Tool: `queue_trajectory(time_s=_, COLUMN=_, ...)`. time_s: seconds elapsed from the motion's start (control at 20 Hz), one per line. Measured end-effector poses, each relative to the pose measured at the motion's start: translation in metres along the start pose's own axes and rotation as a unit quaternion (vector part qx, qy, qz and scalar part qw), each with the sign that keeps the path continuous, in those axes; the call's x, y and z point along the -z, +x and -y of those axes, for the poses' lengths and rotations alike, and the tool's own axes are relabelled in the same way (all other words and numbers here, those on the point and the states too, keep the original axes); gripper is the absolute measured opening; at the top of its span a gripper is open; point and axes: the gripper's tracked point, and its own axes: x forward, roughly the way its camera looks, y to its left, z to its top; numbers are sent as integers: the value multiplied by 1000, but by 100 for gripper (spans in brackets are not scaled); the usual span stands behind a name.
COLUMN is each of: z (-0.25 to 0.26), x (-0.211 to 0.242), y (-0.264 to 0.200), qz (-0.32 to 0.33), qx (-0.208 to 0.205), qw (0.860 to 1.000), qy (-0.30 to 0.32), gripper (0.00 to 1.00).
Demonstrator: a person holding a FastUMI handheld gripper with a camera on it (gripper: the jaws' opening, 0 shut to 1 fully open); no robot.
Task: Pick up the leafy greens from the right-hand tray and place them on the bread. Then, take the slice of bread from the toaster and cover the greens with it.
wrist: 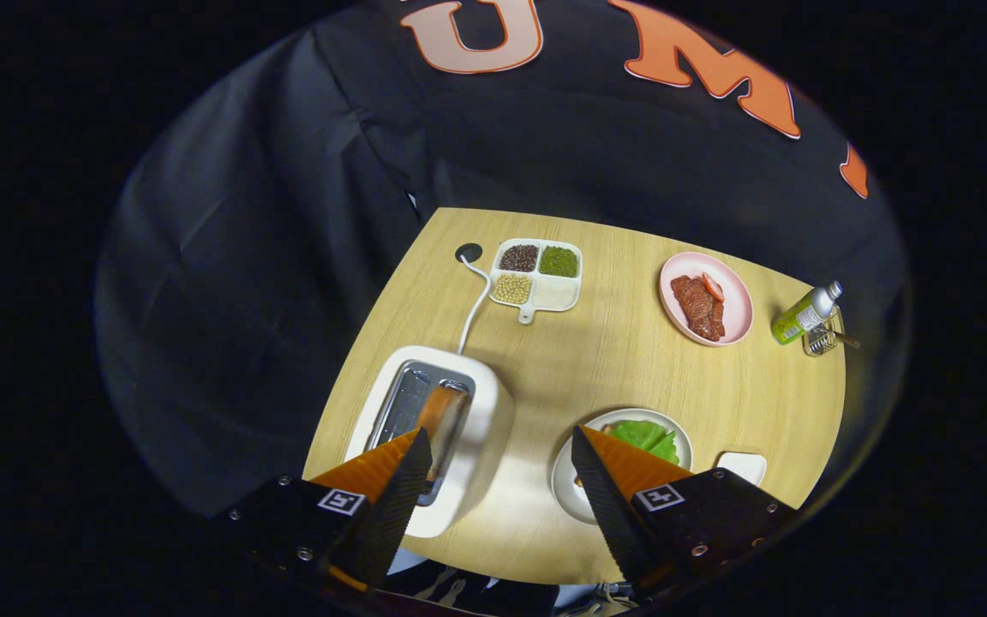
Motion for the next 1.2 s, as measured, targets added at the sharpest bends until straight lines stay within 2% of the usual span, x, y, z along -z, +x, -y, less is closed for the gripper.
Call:
queue_trajectory(time_s=0.2, z=-31, x=3, y=14, qz=-18, qx=-16, qw=1000, qy=-8, gripper=96)
queue_trajectory(time_s=0.4, z=-41, x=9, y=33, qz=-38, qx=-8, qw=999, qy=-6, gripper=84)
queue_trajectory(time_s=0.45, z=-42, x=10, y=37, qz=-42, qx=-6, qw=999, qy=0, gripper=77)
queue_trajectory(time_s=0.65, z=-38, x=16, y=53, qz=-57, qx=4, qw=998, qy=21, gripper=63)
queue_trajectory(time_s=0.8, z=-38, x=21, y=60, qz=-69, qx=-1, qw=996, qy=53, gripper=43)
queue_trajectory(time_s=0.85, z=-39, x=21, y=61, qz=-71, qx=-2, qw=996, qy=60, gripper=29)
queue_trajectory(time_s=0.95, z=-39, x=20, y=60, qz=-70, qx=-4, qw=995, qy=65, gripper=16)
queue_trajectory(time_s=1.2, z=-43, x=10, y=41, qz=-46, qx=-18, qw=996, qy=78, gripper=8)
